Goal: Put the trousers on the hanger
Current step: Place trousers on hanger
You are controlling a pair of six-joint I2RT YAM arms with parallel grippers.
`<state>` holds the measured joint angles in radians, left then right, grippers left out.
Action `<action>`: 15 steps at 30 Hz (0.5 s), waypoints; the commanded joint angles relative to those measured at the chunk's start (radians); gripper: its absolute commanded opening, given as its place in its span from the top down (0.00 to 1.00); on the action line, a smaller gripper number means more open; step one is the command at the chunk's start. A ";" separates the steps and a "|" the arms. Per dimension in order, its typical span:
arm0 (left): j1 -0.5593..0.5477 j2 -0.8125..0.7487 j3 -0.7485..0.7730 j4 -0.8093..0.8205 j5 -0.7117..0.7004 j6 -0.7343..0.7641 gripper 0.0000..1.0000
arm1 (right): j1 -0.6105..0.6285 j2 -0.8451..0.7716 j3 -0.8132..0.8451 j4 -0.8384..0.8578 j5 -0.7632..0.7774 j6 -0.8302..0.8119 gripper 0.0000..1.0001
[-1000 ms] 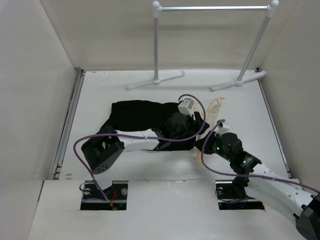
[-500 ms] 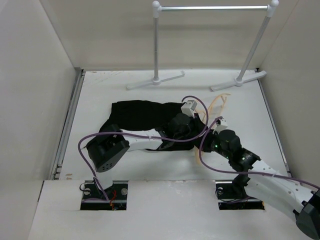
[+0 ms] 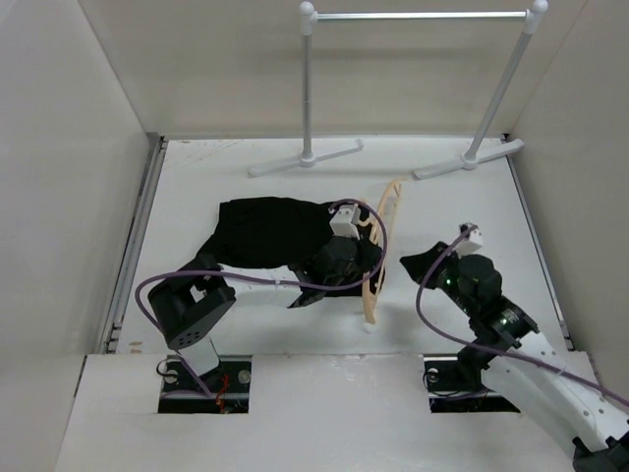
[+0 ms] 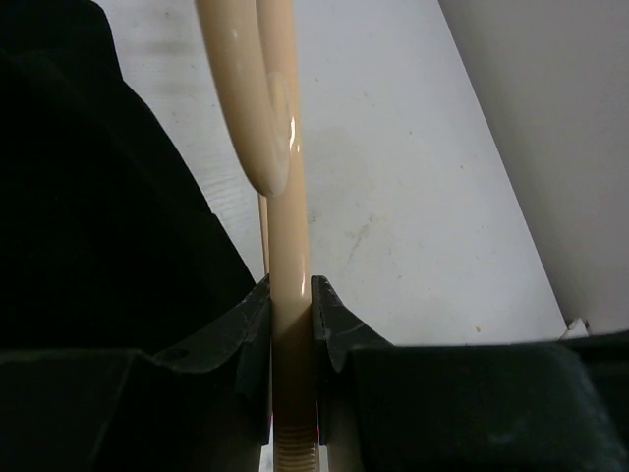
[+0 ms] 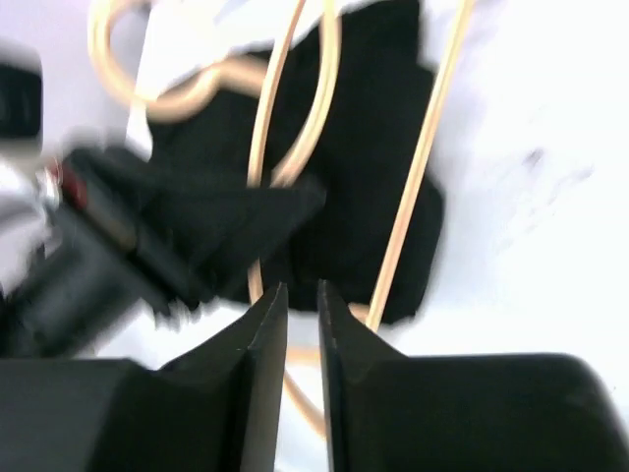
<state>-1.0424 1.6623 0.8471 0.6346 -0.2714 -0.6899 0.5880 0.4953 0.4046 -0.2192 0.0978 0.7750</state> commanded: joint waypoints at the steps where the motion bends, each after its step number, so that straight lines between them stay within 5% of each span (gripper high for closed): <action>1: -0.046 -0.001 0.006 0.152 -0.104 -0.034 0.97 | -0.091 0.102 0.076 0.056 -0.042 -0.037 0.80; 15: -0.028 0.154 -0.003 0.313 -0.256 -0.269 0.97 | -0.274 0.636 0.184 0.403 -0.316 -0.100 0.84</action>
<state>-1.0721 1.8252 0.8494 0.8024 -0.4717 -0.8833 0.3286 1.0767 0.5167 0.0483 -0.1455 0.7036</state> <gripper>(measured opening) 0.141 0.160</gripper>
